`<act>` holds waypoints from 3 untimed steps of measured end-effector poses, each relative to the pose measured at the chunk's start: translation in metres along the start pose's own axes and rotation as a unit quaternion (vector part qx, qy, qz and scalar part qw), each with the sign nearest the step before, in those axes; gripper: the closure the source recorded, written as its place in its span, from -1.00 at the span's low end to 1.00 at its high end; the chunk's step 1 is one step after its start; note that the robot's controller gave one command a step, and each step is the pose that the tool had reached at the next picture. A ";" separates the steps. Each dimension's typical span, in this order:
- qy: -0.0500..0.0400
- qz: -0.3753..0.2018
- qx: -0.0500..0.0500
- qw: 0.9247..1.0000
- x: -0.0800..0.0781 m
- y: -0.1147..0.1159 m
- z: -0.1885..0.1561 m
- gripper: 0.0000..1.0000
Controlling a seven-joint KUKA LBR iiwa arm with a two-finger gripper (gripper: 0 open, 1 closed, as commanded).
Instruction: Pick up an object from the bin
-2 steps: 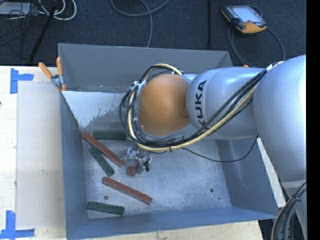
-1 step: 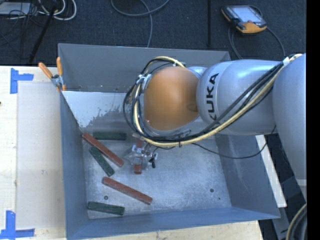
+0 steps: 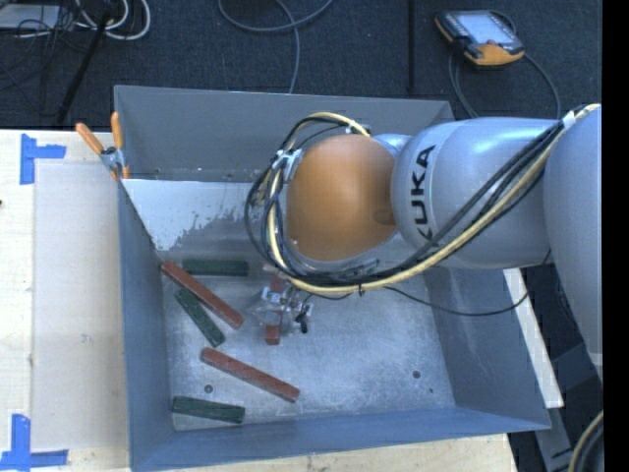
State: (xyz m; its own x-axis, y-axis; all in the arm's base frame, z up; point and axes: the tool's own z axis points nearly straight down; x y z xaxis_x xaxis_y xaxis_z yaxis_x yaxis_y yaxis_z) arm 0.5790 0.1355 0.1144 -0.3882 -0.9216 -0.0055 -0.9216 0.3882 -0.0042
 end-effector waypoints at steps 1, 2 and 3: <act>0.000 -0.123 0.001 0.992 0.008 -0.008 -0.174 1.00; 0.001 -0.122 -0.003 0.993 0.009 -0.007 -0.170 1.00; 0.000 -0.160 0.000 0.987 0.013 -0.005 -0.145 1.00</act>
Offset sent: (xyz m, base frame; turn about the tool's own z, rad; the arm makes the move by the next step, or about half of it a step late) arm 0.0000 0.0000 0.0000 0.0000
